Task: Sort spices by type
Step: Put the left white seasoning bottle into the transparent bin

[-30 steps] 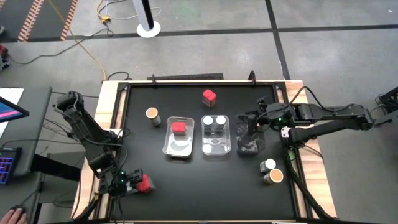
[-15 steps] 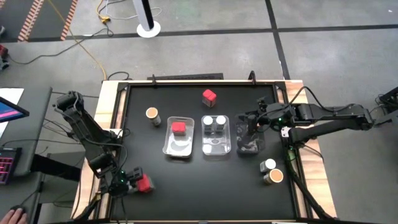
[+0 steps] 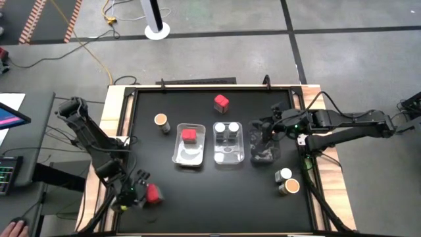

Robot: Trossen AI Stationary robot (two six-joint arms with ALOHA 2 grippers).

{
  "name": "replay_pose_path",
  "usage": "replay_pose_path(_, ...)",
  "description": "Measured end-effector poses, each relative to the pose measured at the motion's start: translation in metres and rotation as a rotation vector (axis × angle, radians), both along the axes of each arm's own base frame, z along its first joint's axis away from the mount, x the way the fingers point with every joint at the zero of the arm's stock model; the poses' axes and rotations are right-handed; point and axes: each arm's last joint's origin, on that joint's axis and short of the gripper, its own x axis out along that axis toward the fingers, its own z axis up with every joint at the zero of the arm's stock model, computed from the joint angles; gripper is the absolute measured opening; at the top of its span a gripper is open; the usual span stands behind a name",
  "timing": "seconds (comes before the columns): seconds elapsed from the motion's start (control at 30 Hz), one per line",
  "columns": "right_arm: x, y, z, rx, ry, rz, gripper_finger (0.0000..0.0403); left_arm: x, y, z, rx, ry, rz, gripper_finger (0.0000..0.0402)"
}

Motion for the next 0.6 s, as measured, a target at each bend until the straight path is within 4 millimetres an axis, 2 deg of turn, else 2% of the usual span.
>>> replay_pose_path(0.2,0.0,0.001,0.0,-0.039,0.022,0.048,0.0296,0.007,0.005,0.002,-0.102,0.131,0.367,0.0196)
replay_pose_path(0.33,0.0,0.001,0.0,-0.06,0.034,0.082,0.0296,0.007,0.006,0.005,-0.135,0.174,0.47,0.0193)
replay_pose_path(0.47,0.0,0.004,0.0,-0.099,0.05,0.121,0.0296,0.003,0.011,0.02,-0.099,0.203,0.513,0.0193)
replay_pose_path(0.6,0.0,0.006,0.0,-0.12,0.058,0.149,0.0296,0.001,0.018,0.049,-0.083,0.17,0.577,0.0193)
